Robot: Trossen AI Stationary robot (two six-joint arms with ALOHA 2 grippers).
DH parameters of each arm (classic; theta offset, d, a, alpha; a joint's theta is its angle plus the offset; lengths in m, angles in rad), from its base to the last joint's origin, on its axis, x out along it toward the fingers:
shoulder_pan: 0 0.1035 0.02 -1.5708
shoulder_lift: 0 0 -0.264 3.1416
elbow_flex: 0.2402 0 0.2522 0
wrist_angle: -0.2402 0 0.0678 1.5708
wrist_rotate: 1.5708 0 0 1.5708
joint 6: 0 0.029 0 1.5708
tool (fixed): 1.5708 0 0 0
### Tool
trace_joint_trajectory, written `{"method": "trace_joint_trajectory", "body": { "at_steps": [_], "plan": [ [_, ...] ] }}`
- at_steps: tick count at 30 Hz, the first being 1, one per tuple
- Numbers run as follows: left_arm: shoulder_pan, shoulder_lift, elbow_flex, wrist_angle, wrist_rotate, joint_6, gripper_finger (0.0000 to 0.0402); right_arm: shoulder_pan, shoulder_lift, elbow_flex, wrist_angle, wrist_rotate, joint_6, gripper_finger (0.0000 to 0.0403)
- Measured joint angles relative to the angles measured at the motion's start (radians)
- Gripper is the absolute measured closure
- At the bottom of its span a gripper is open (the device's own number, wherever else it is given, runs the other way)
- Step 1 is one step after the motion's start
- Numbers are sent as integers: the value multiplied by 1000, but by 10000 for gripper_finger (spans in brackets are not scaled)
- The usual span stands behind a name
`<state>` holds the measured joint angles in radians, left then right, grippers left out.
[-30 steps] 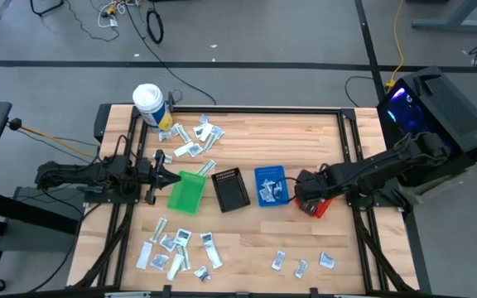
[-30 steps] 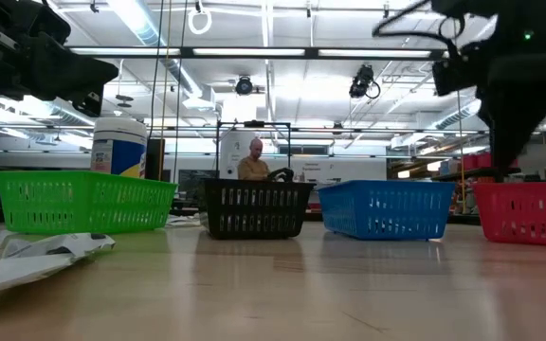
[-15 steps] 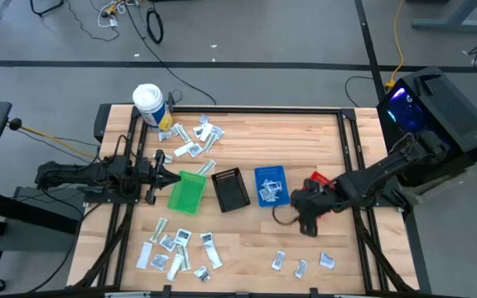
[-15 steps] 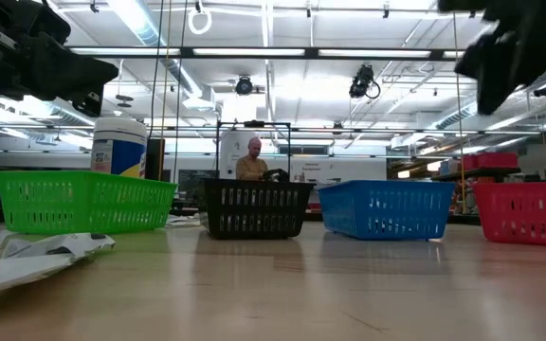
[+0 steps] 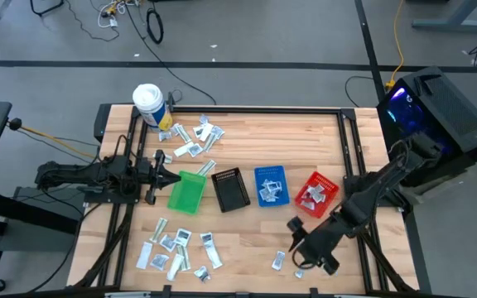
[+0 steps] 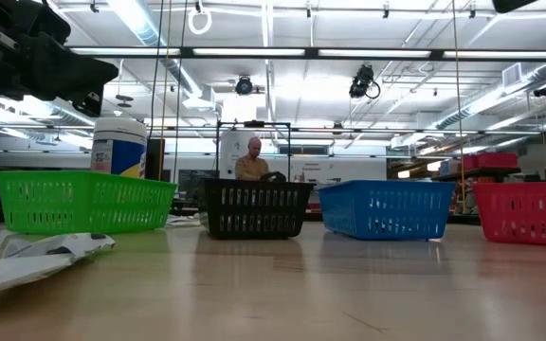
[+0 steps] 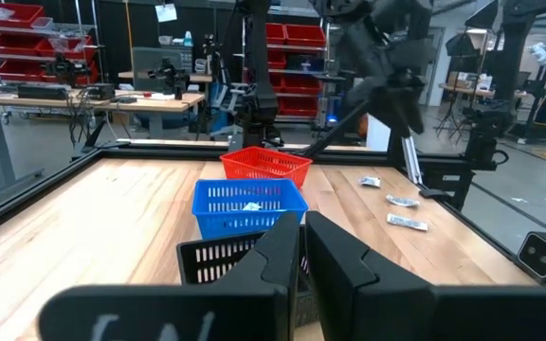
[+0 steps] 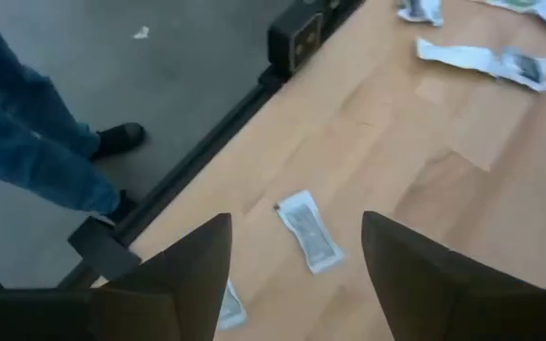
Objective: Pick & Place First Aid Supplies
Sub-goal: Put the ointment pack into the red basket
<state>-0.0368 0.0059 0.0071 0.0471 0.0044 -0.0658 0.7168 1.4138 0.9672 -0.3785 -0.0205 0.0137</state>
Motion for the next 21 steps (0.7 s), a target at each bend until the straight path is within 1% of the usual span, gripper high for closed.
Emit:
{"method": "trace_joint_trajectory", "body": {
  "at_steps": [4, 8, 11, 21],
  "plan": [
    [0, 0, 0, 0, 0, 0, 369, 29, 56, 0, 48, -4, -3, 165],
    [0, 0, 0, 0, 0, 0, 369, 56, 117, 0, 76, -69, -25, 165],
    [0, 0, 0, 0, 0, 0, 369, 77, 159, 0, 71, -99, -66, 165],
    [0, 0, 0, 0, 0, 0, 369, 97, 272, 0, 95, -104, -131, 165]
  ]
}}
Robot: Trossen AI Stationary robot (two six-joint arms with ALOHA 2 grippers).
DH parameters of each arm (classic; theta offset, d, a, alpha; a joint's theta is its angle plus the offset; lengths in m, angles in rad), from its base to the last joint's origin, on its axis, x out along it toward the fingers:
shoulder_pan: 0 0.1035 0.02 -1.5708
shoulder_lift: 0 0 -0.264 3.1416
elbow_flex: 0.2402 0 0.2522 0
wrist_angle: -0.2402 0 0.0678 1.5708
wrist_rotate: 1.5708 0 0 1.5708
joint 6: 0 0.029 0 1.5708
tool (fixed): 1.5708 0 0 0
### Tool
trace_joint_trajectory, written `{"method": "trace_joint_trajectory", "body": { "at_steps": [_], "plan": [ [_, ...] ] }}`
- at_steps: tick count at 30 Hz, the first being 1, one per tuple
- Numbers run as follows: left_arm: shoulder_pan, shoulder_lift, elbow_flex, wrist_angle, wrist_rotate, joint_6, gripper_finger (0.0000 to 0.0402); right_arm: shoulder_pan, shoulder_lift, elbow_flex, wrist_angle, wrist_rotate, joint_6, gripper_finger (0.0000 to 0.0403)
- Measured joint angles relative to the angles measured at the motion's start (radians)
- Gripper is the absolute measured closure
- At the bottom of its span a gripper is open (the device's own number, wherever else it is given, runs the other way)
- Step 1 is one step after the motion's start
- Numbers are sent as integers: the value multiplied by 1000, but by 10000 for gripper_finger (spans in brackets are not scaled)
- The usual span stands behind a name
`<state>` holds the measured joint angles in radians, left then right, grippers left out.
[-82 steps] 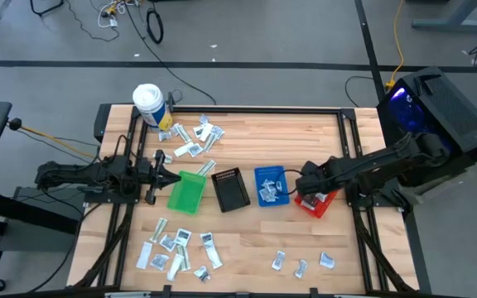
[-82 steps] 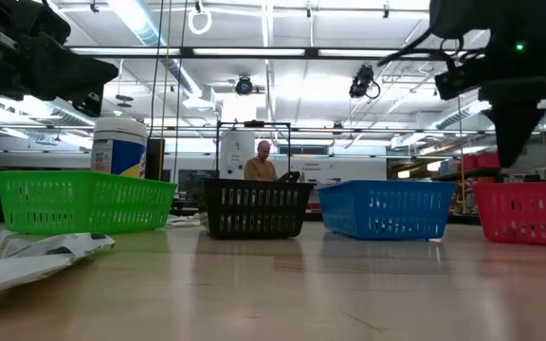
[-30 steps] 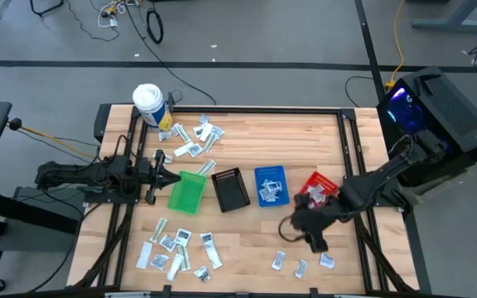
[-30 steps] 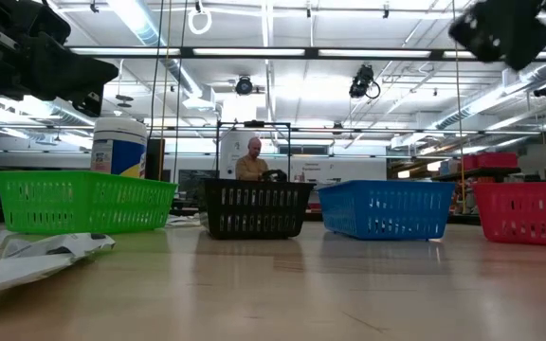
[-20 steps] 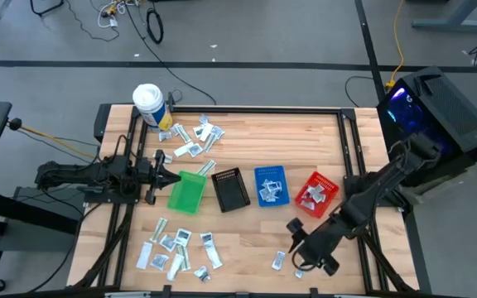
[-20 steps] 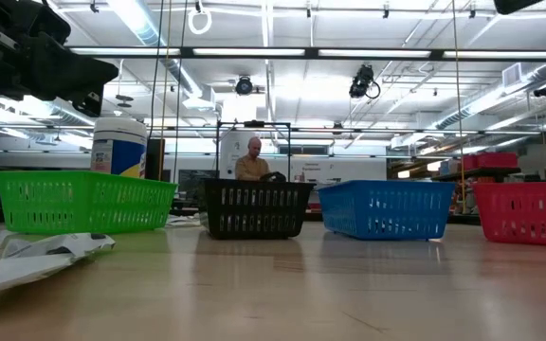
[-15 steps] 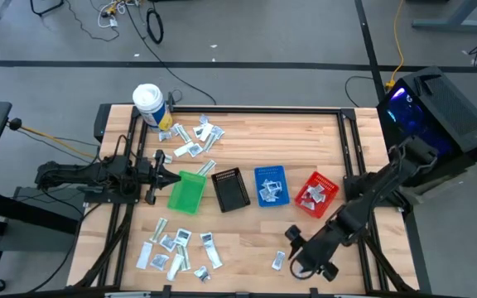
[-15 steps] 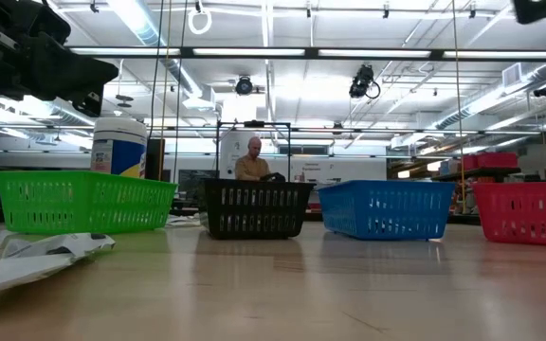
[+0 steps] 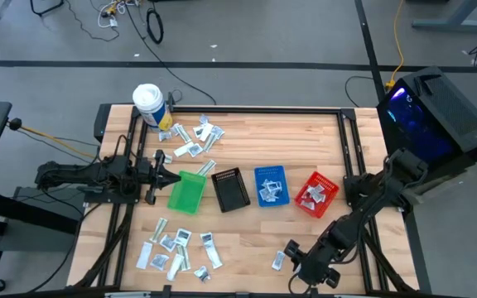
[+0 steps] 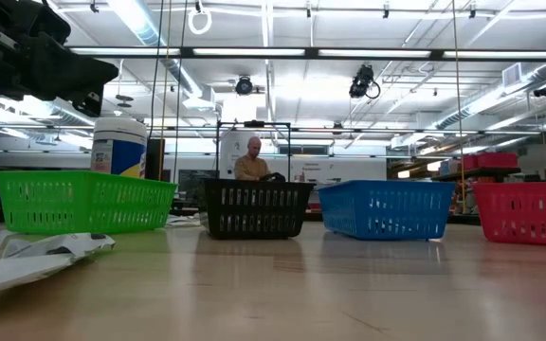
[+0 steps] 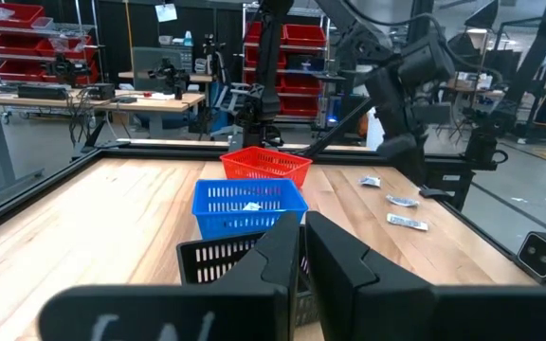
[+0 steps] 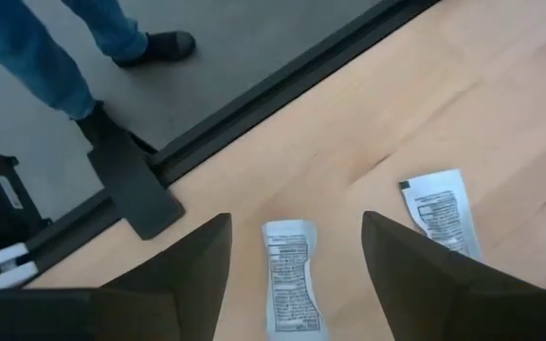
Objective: Pick & Place First Aid Supplies
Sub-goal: Put the ointment pack into the red basket
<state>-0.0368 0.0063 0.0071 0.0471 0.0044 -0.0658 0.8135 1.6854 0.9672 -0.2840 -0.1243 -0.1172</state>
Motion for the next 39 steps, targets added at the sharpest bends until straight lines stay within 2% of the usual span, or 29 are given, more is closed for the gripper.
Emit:
{"method": "trace_joint_trajectory", "body": {
  "at_steps": [16, 23, 39],
  "plan": [
    [0, 0, 0, 0, 0, 0, 369, 41, 31, -25, 41, 22, -105, 165],
    [0, 0, 0, 0, 0, 0, 369, 40, 31, -67, 58, 67, -103, 165],
    [0, 0, 0, 0, 0, 0, 369, 37, 28, -163, 79, 75, -61, 167]
  ]
}}
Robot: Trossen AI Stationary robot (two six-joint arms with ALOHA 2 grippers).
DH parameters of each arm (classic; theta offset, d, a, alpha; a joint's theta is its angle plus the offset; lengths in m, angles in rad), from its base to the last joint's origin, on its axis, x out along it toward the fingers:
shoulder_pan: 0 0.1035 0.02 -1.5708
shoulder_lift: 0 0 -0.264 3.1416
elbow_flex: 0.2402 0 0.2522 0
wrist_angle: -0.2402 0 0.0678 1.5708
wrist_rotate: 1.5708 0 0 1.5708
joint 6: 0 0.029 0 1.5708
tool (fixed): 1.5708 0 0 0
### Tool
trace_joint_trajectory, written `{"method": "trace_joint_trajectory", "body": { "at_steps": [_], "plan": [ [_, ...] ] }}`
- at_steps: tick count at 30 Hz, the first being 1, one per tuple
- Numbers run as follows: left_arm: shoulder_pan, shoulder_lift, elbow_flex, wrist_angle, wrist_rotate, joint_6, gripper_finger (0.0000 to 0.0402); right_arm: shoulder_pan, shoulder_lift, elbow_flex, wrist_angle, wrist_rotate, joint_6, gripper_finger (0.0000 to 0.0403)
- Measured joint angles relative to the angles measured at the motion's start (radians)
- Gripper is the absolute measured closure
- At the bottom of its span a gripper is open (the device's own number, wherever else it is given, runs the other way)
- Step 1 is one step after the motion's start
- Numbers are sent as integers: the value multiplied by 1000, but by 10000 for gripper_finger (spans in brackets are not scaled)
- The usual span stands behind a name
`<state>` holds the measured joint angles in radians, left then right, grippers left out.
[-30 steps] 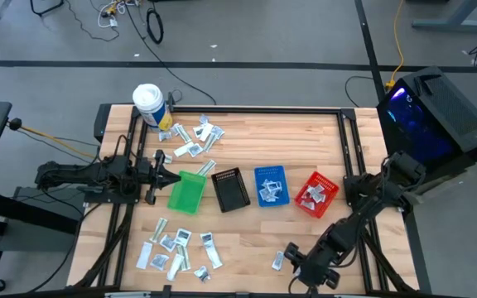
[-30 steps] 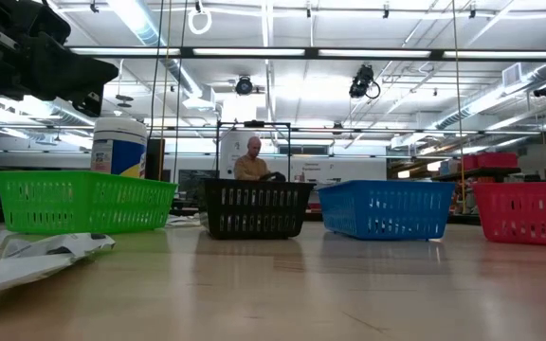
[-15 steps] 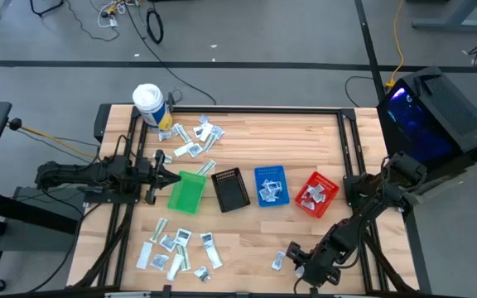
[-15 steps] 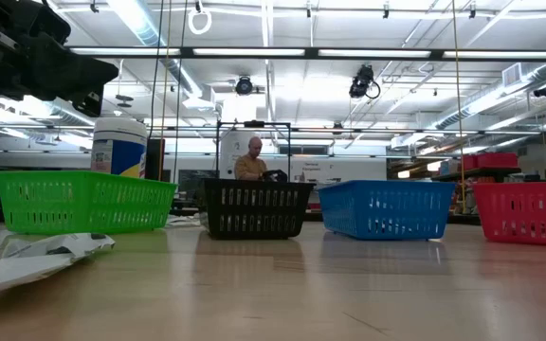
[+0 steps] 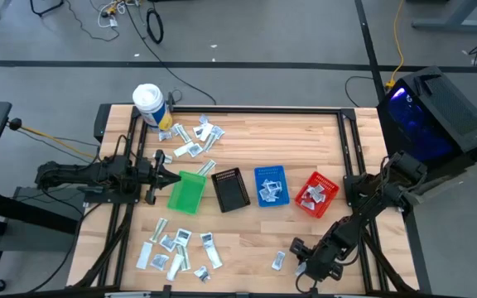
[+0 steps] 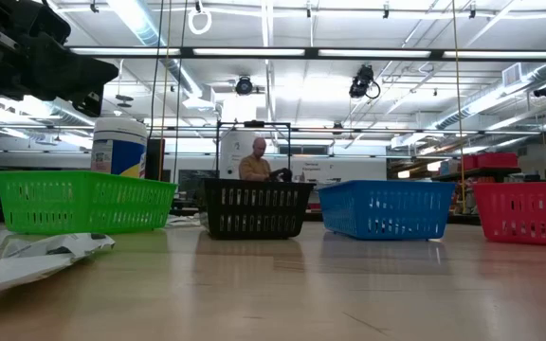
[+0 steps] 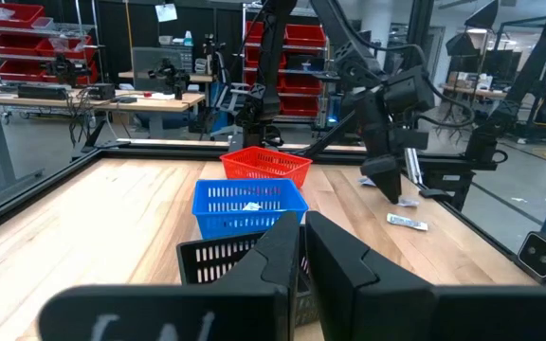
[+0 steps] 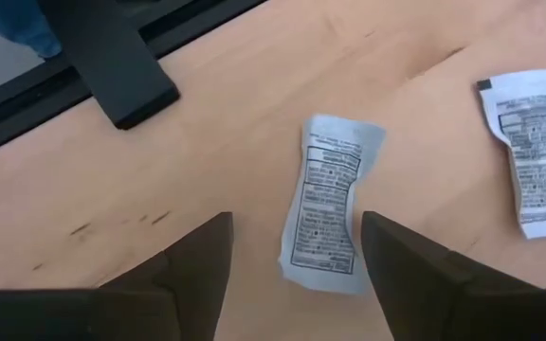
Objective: Pick & Place First Aid Supplies
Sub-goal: Put the ointment pack into the red basket
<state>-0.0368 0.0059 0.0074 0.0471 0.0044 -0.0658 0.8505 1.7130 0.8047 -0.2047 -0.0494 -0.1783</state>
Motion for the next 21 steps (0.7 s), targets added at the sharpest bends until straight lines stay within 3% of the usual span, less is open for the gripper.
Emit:
{"method": "trace_joint_trajectory", "body": {
  "at_steps": [21],
  "plan": [
    [0, 0, 0, 0, 0, 0, 369, 0, 3, -3, 40, 7, 42, 294]
  ]
}}
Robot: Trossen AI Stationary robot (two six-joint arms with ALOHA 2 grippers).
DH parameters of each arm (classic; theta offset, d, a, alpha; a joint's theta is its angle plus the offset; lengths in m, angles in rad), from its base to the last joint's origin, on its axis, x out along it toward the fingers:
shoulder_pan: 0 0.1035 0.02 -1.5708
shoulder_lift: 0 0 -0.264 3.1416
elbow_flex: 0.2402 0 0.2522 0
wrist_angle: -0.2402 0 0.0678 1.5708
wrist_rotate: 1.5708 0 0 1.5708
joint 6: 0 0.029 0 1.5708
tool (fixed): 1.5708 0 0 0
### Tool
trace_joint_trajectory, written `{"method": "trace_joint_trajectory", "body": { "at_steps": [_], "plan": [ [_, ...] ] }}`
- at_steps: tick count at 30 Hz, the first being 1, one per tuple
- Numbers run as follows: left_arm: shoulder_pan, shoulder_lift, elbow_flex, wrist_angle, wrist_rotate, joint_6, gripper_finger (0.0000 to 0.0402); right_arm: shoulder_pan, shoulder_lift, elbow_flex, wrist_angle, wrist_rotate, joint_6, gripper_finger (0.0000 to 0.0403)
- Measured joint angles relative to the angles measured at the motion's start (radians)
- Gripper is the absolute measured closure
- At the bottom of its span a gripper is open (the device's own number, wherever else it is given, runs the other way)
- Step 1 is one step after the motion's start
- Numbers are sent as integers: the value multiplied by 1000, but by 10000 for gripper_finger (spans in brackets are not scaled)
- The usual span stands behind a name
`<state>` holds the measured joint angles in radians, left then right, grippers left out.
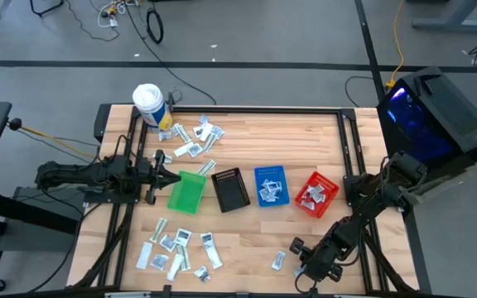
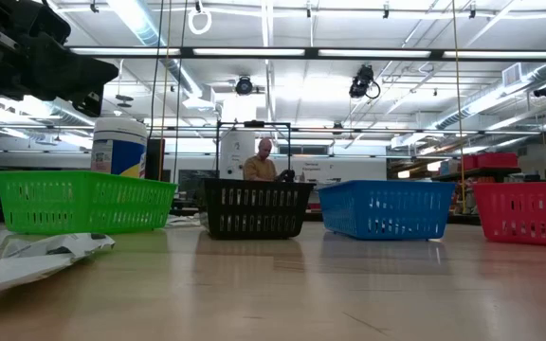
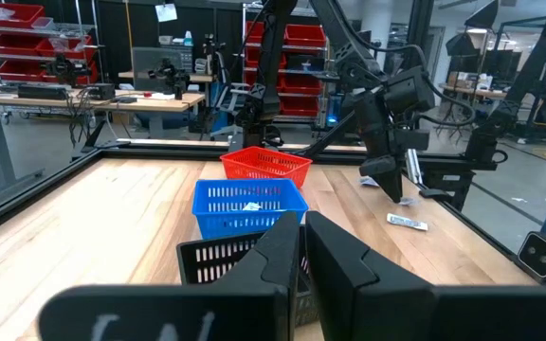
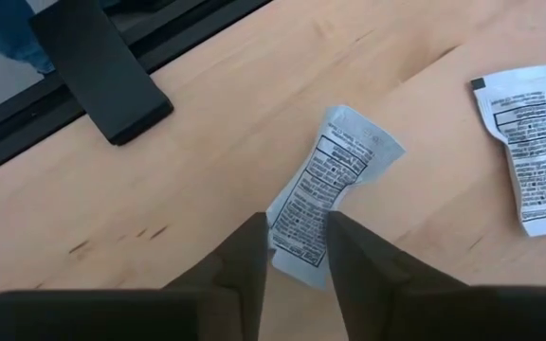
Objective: Pick & Place First Aid Supplies
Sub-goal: Put the ointment pack into the red basket
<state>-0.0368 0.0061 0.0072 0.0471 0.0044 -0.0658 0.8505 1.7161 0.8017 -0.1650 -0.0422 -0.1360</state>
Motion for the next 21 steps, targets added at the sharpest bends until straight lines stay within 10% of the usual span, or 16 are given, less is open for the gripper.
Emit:
{"method": "trace_joint_trajectory", "body": {
  "at_steps": [21],
  "plan": [
    [0, 0, 0, 0, 0, 0, 369, -14, -125, 1, 14, 61, 23, 296]
  ]
}}
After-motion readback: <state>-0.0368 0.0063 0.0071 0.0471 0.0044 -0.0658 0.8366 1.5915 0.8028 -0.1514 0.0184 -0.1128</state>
